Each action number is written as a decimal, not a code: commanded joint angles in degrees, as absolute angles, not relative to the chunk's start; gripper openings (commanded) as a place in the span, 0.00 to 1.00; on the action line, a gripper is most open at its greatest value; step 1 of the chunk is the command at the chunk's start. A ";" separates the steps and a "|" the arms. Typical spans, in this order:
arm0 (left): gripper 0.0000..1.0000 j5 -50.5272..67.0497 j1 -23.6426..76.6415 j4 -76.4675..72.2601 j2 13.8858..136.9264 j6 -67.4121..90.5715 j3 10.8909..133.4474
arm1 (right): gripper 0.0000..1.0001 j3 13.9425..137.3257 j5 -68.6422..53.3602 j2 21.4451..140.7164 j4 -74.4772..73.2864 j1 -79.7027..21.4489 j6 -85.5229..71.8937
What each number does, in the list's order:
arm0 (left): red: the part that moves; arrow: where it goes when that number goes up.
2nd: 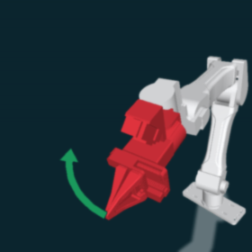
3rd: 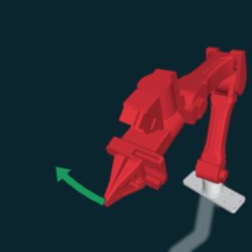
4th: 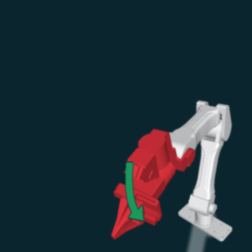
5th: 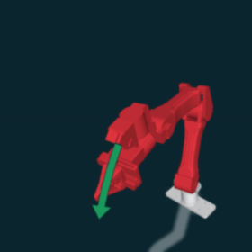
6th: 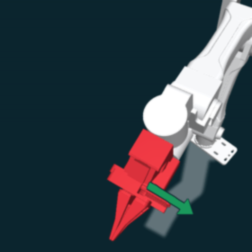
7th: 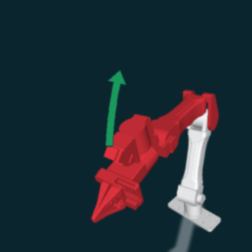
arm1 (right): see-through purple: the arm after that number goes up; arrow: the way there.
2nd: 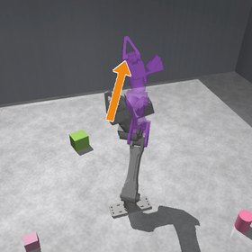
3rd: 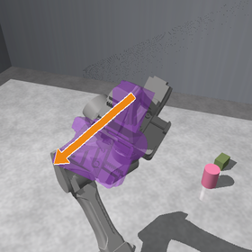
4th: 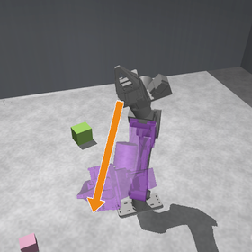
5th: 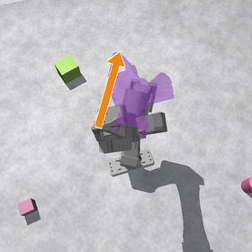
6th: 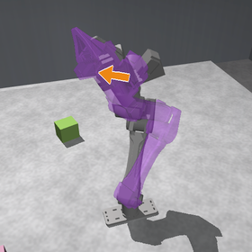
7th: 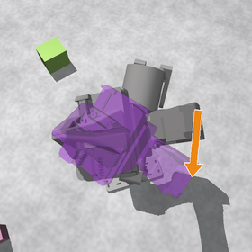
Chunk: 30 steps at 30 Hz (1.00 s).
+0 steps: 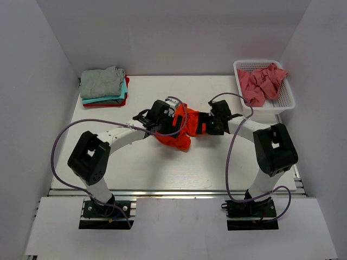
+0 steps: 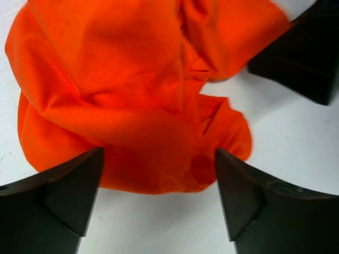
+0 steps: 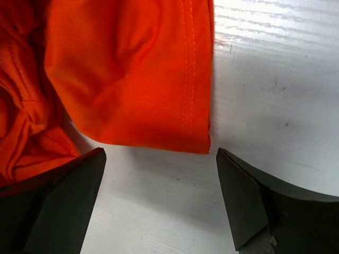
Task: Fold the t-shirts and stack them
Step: Flatten out the tshirt
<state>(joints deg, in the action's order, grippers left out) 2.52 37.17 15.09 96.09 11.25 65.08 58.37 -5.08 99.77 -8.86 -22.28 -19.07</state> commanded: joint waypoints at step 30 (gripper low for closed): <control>0.00 -34.70 38.23 13.72 71.91 11.44 70.49 | 0.00 47.38 25.66 65.67 17.65 -23.99 -17.69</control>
<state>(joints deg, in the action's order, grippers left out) -26.41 38.00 16.84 78.46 13.89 68.12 50.09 17.34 72.51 8.58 -24.01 -21.63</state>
